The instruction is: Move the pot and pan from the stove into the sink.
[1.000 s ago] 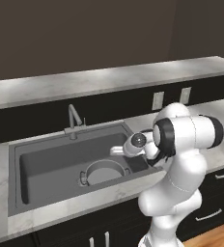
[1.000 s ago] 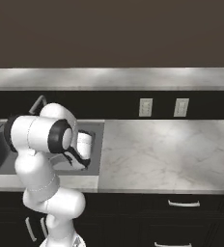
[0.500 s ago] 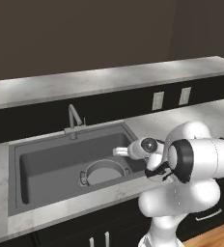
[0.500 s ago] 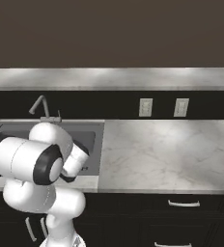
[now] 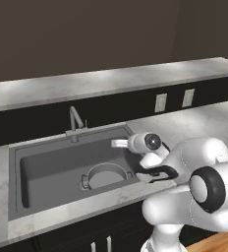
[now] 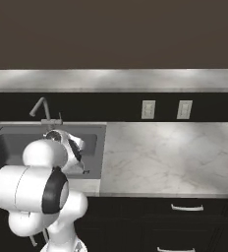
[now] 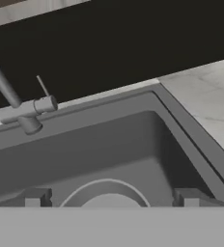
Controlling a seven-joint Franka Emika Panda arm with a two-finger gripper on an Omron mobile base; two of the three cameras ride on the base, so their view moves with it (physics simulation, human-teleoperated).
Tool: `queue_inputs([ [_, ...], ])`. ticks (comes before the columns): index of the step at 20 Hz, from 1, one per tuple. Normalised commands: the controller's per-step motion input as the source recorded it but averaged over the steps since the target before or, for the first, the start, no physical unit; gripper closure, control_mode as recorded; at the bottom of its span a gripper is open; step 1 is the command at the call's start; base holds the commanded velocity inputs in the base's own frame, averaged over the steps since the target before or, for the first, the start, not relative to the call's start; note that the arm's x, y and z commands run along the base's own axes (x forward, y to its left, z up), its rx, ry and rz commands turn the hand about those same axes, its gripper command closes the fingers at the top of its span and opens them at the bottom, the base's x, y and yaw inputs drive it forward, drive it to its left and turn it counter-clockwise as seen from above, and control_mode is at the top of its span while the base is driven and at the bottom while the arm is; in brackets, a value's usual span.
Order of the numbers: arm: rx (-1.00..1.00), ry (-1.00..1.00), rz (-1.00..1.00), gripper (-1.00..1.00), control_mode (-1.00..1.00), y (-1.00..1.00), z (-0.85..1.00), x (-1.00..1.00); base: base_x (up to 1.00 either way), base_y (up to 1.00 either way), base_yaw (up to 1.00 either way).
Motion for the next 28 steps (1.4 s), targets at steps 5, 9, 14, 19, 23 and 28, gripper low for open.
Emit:
queue_inputs([
  [5,0.00,0.03,-0.01,-1.00,-1.00,0.00,0.14,0.04,0.00,0.00,0.00],
  [9,0.00,0.15,-0.09,-1.00,-1.00,0.00,0.93,0.00,0.00,0.00,0.00],
  [14,0.00,0.21,-0.09,-1.00,-1.00,-0.15,0.95,-0.32,0.00,0.00,0.00],
  [19,0.00,0.17,-0.02,-1.00,-1.00,-0.27,0.81,-0.64,0.00,0.00,0.00],
  [23,-0.01,0.08,0.00,-1.00,-1.00,-0.28,0.68,-0.94,0.00,0.00,0.00],
  [28,-0.05,0.05,0.03,-1.00,-1.00,-0.18,0.61,-1.00,0.00,0.00,0.00],
])
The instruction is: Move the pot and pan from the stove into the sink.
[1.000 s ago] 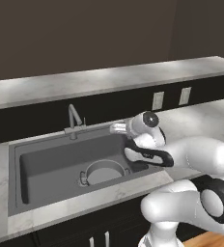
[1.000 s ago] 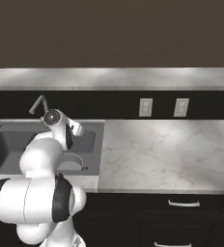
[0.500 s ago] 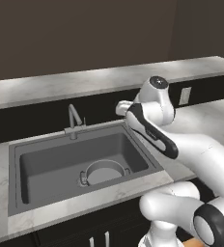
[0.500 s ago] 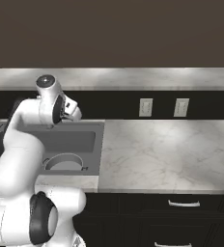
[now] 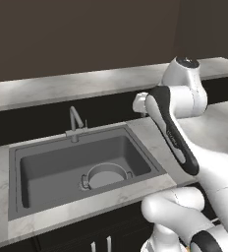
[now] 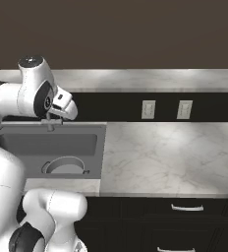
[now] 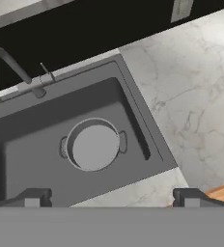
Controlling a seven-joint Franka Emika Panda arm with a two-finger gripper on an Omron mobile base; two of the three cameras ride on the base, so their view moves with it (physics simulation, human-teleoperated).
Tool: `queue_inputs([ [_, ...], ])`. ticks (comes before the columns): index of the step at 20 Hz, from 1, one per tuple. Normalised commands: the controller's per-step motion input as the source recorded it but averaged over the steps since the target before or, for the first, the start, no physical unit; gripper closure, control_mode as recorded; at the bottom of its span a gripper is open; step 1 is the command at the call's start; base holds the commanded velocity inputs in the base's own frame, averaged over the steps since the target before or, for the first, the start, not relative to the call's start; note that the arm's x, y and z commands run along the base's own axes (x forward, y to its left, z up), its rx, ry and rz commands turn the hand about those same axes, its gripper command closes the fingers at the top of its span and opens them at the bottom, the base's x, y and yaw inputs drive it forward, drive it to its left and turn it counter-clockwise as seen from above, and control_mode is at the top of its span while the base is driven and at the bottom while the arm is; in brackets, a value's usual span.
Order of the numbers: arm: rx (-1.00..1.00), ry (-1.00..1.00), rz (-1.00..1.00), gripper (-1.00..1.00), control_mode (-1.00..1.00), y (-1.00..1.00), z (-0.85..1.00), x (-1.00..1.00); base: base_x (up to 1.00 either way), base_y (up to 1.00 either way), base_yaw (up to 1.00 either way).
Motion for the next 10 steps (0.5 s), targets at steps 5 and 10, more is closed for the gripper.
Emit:
queue_inputs([
  [5,-0.06,0.01,0.09,-1.00,-1.00,-0.15,0.47,-1.00,0.00,0.00,0.00],
  [10,-0.03,-0.01,0.13,-1.00,-1.00,-0.31,0.09,-0.99,0.00,0.00,0.00],
])
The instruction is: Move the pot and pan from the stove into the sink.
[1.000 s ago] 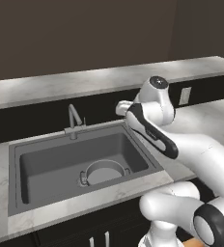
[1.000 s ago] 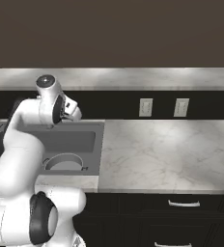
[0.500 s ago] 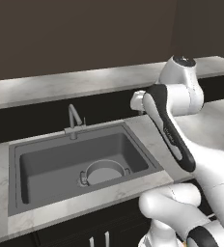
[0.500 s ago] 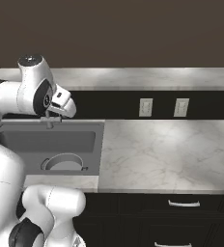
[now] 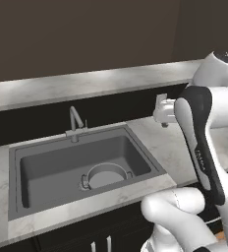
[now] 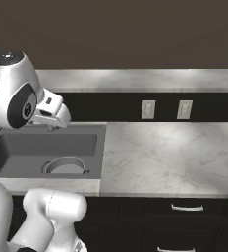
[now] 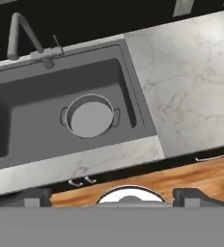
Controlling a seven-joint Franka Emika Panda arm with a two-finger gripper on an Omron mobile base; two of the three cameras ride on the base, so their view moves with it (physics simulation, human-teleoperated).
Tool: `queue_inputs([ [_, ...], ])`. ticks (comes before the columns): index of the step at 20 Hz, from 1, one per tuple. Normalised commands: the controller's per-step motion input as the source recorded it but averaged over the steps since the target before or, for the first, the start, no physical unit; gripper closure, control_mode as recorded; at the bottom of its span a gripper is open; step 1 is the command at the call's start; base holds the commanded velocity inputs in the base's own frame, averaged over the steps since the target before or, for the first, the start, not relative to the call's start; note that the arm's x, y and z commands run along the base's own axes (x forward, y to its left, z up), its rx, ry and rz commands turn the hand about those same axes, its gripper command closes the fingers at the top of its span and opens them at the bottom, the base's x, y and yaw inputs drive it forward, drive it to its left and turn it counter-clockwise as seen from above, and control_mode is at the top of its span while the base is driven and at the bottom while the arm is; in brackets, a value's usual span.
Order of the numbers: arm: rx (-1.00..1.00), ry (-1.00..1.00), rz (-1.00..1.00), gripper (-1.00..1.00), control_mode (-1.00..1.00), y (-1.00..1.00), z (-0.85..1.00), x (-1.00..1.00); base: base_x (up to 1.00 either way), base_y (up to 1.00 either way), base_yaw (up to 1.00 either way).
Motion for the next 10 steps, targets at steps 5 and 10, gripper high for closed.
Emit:
queue_inputs([
  [5,-0.13,-0.04,0.21,-1.00,-1.00,-0.40,-0.62,-0.52,0.00,0.00,0.00],
  [10,-0.09,-0.30,0.19,-1.00,-1.00,-0.21,-0.52,-0.03,0.00,0.00,0.00],
])
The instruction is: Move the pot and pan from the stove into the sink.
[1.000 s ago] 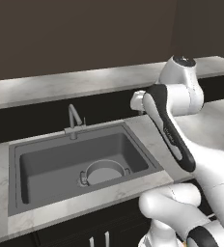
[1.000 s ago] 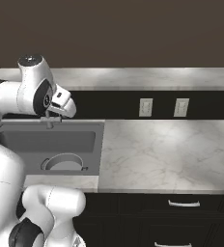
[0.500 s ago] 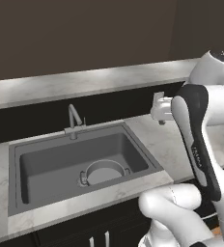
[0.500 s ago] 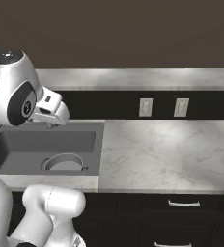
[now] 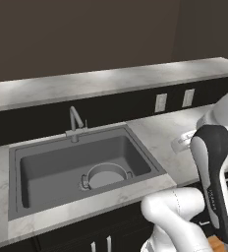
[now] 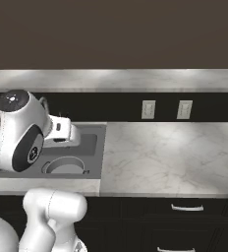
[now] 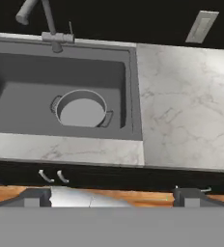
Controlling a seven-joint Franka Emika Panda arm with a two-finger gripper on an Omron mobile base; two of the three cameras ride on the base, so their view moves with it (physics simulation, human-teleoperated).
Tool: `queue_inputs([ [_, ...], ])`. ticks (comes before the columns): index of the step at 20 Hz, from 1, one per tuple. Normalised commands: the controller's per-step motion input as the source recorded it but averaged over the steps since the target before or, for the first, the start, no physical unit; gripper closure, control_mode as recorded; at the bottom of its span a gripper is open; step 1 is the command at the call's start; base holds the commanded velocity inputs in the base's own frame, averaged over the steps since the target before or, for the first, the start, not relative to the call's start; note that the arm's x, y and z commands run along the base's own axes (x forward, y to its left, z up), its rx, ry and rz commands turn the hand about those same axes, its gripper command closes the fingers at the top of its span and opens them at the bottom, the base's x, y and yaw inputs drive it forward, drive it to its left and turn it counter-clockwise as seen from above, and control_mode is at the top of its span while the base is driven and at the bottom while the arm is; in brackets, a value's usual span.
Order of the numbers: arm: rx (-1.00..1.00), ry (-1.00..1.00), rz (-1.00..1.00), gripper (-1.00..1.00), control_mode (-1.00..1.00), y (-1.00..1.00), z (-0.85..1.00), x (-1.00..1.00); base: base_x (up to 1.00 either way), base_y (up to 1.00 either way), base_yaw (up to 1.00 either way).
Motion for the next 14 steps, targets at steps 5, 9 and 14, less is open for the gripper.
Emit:
queue_inputs([
  [5,0.00,0.00,0.00,-1.00,-1.00,0.00,0.00,0.00,0.00,0.00,0.00],
  [9,-0.01,0.00,0.00,-1.00,1.00,0.00,-0.04,-0.11,-0.62,-0.14,0.01],
  [14,0.00,0.00,0.00,-1.00,1.00,0.00,0.00,0.00,-0.72,-0.24,0.00],
])
